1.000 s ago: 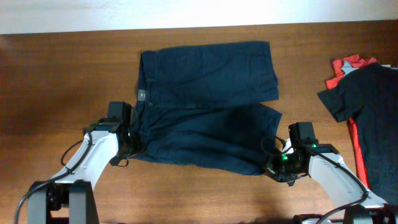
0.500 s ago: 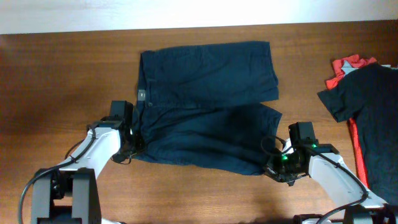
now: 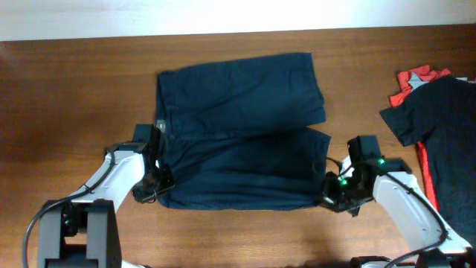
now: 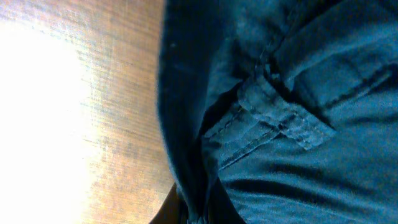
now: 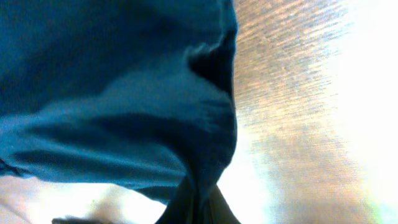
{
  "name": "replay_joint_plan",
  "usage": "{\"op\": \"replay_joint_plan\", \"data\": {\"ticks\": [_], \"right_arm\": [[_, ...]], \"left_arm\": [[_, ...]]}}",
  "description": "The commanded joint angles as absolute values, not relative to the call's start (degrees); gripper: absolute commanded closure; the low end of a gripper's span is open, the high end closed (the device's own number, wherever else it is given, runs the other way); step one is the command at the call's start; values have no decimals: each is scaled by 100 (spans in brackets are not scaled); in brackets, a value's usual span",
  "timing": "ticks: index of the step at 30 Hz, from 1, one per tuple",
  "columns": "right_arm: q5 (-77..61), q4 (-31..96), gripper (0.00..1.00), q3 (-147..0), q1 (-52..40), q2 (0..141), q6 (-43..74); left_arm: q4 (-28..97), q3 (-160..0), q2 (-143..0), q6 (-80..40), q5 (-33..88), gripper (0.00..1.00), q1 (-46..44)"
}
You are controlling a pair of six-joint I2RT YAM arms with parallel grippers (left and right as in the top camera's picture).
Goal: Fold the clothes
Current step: 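Lift both leg hems and fold them up toward the waistband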
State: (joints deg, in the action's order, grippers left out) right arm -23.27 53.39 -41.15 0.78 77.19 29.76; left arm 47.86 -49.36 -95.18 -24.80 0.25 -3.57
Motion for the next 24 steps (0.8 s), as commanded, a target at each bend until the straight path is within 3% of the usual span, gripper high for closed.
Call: {"op": "replay_joint_plan", "data": {"ticks": [1, 24], "right_arm": [[-1570, 5854, 96, -4746, 115, 7695, 2672], [-484, 7972, 96, -7155, 115, 7673, 1984]], "left_arm": [[5183, -5087, -9623, -2480, -115, 99, -320], [7295, -5824, -6591, -2574, 432, 99, -561]]}}
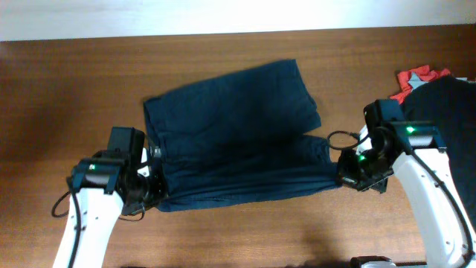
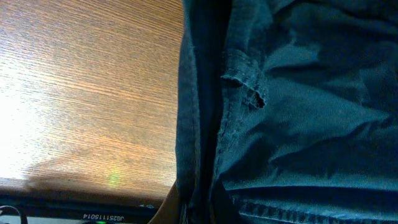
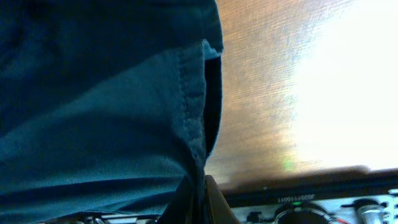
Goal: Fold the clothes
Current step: 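Lift both leg hems and fold them up toward the waistband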
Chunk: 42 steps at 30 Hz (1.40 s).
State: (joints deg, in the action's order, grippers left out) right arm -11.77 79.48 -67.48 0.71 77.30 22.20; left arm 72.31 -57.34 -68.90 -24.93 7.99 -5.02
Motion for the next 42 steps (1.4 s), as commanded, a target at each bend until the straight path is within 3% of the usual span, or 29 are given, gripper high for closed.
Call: {"op": "replay_joint_plan", "data": {"ticks": [1, 9, 26, 42], "right_arm": [[-469, 7970, 96, -7266, 115, 7675, 1925], [-471, 7172, 96, -7874, 113, 7697, 1389], [-733, 4925, 96, -7883, -604, 8340, 1374], [-729, 3109, 96, -7883, -607, 8890, 1374]], "left_arm": [[7273, -5830, -6541, -2620, 429, 99, -576], [6097, -5986, -6534, -2615, 405, 99, -569], [4147, -6173, -7242, -2615, 126, 99, -244], [2482, -6171, -7887, -2781, -504, 99, -244]]}}
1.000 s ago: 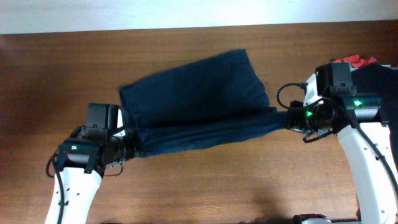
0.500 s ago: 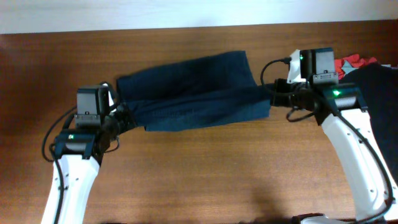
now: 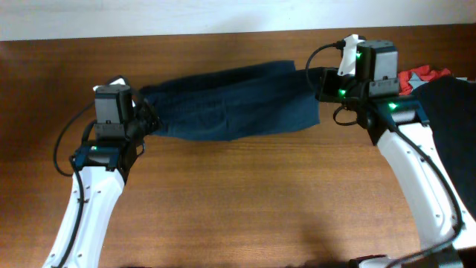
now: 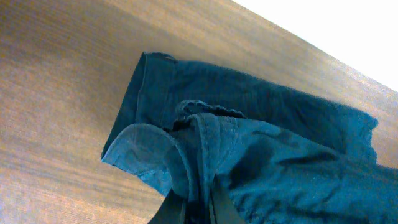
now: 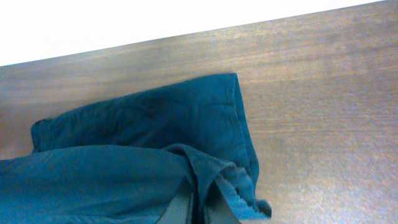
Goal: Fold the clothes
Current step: 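Lift both leg hems and fold them up toward the waistband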
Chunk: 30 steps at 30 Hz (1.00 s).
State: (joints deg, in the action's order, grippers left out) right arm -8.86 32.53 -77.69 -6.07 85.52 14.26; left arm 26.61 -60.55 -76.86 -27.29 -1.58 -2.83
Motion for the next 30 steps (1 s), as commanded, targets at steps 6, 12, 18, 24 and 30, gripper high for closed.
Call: {"op": "replay_joint_plan", "data": {"ticks": [6, 12, 18, 24, 30], "right_arm": [[-740, 2064, 96, -7883, -714, 9861, 1374], [-683, 784, 96, -7883, -864, 10637, 1372], [-375, 99, 96, -7883, -867, 10755, 1376], [-128, -368, 96, -7883, -867, 10781, 1372], [-32, -998, 96, -7883, -867, 11233, 1372]], "left_arm": [[1354, -6171, -8595, -2779, -611, 99, -244], [294, -6171, -9461, -2779, -633, 99, -244], [-377, -6171, -9852, -2777, -1024, 99, -244], [-993, -6171, -10237, -2755, -1041, 99, -244], [-1920, -6173, -10914, -2729, -1041, 99, -244]]}}
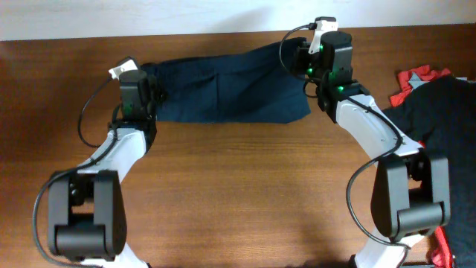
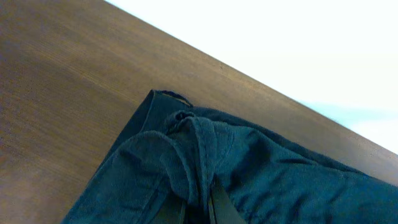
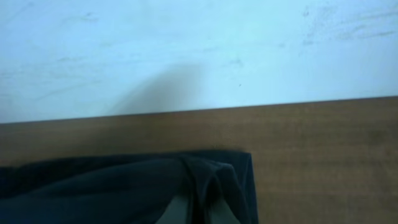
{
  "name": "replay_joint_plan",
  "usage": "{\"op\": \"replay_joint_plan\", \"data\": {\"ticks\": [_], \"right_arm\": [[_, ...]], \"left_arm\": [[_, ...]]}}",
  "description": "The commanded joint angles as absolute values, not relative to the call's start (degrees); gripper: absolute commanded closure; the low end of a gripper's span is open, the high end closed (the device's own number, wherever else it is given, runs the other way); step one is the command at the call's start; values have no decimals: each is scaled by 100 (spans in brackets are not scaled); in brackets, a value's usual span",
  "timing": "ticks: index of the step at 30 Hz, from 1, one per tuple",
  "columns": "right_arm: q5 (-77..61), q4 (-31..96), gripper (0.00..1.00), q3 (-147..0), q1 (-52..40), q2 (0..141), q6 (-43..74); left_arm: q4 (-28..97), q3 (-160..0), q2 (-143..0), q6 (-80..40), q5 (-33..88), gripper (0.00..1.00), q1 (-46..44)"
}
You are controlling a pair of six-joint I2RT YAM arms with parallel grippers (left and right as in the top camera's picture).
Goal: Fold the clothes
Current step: 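Lift both leg hems and fold them up toward the waistband, then lay the hems down on the waistband and press with both grippers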
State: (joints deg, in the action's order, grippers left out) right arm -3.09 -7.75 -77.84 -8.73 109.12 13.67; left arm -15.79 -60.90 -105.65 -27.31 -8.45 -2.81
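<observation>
A pair of dark navy shorts (image 1: 223, 93) lies folded in half lengthwise as a long band near the table's far edge. My left gripper (image 1: 138, 88) is shut on the band's left end, with cloth bunched between its fingers (image 2: 200, 208). My right gripper (image 1: 310, 61) is shut on the right end, pinching a fold of the shorts (image 3: 205, 180) close to the white wall.
A black garment (image 1: 450, 141) over a red one (image 1: 415, 77) lies at the table's right edge. The white wall (image 3: 186, 50) rises just behind the far table edge (image 1: 74, 39). Bare wooden tabletop (image 1: 238, 193) stretches in front of the shorts.
Both grippers have moved farther toward the back edge, still shut on the shorts. The shorts now lie flatter on the table as a neater folded band.
The shorts first lay spread open with both grippers shut on the near corners. Then that near edge was raised off the table. Later the cloth hung doubled between the grippers over the far half, and now it rests folded along the back.
</observation>
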Motion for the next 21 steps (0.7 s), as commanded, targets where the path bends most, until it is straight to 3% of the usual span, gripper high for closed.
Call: {"op": "replay_joint_plan", "data": {"ticks": [1, 10, 11, 12, 13, 15, 17, 18, 21], "right_arm": [[-32, -1160, 96, -7883, -867, 11349, 1372], [163, -2351, 96, -7883, -862, 12394, 1372], [231, -2412, 96, -7883, -862, 12529, 1369], [224, -2464, 77, -7883, -862, 12632, 1369], [226, -2486, 67, -7883, -862, 12691, 1367], [220, -2526, 32, -7883, -864, 12779, 1199], [185, -2547, 7, -7955, -867, 12737, 843], [110, -2438, 1, -8077, -869, 12687, 558], [43, -1468, 2, -8545, -875, 12359, 228]], "left_arm": [[-2086, -6173, -10997, -2714, -1050, 99, -244], [-2912, -6228, -11740, -2687, -1201, 99, -156], [-2982, -6243, -11821, -2571, -1184, 85, -141], [-3002, -6257, -11858, -2495, -1184, 54, -132], [-3011, -6267, -11878, -2449, -1184, 42, -132], [-3044, -6364, -11896, -2062, -991, 6, -134], [-2947, -6661, -11854, -1546, -600, 1, -139], [-2786, -6794, -11810, -1479, -532, 1, -145], [-1636, -7393, -11533, -1485, -534, 1, -150]]}}
